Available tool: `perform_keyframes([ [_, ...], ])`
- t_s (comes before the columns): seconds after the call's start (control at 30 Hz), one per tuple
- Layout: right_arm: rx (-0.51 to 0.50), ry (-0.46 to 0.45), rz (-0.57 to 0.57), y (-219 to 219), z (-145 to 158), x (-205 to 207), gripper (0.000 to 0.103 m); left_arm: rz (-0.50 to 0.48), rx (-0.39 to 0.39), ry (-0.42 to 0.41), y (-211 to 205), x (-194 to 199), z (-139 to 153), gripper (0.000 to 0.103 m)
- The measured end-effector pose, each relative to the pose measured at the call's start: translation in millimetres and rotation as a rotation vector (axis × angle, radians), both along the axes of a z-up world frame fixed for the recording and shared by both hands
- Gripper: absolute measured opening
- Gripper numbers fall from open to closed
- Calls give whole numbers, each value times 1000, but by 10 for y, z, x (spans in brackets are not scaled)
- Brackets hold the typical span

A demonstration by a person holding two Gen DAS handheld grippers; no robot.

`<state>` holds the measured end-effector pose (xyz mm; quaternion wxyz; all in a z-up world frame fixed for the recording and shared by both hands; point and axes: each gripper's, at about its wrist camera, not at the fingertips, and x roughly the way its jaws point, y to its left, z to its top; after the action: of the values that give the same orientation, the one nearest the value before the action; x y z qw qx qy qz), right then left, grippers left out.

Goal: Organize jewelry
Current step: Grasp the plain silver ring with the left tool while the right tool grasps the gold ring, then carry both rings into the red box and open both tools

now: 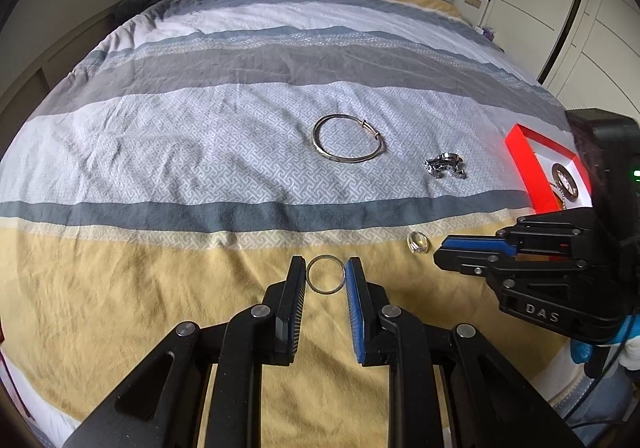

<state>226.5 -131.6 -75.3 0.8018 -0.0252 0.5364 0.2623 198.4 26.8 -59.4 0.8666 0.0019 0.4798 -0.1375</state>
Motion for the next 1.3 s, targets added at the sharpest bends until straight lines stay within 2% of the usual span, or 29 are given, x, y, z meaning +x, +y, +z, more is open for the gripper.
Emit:
perform_keyframes([
  [0.1,9,22,-5,17,-68,28,11,5,-7,2,32,17,-22,20],
  [0.23,18,28,-10,60,-142,75,24,13,-15,9,69,54,-74,20],
  [0.33,19,22,-11,102,-170,110,26,15,-19,18,88,79,-129,20],
  [0.57,19,27,-19,115,-233,184,23,18,-26,30,97,116,-210,20],
  [0.63,3,14,-17,129,-231,181,17,17,-27,32,89,118,-218,20],
  [0.83,-10,-18,-5,142,-163,140,17,13,-24,26,53,91,-173,20],
  [1.13,22,-59,-18,38,118,4,17,12,-17,-2,-17,11,18,20],
  [1.3,38,-98,-44,-177,371,-121,17,-5,-18,-27,-163,-62,177,20],
])
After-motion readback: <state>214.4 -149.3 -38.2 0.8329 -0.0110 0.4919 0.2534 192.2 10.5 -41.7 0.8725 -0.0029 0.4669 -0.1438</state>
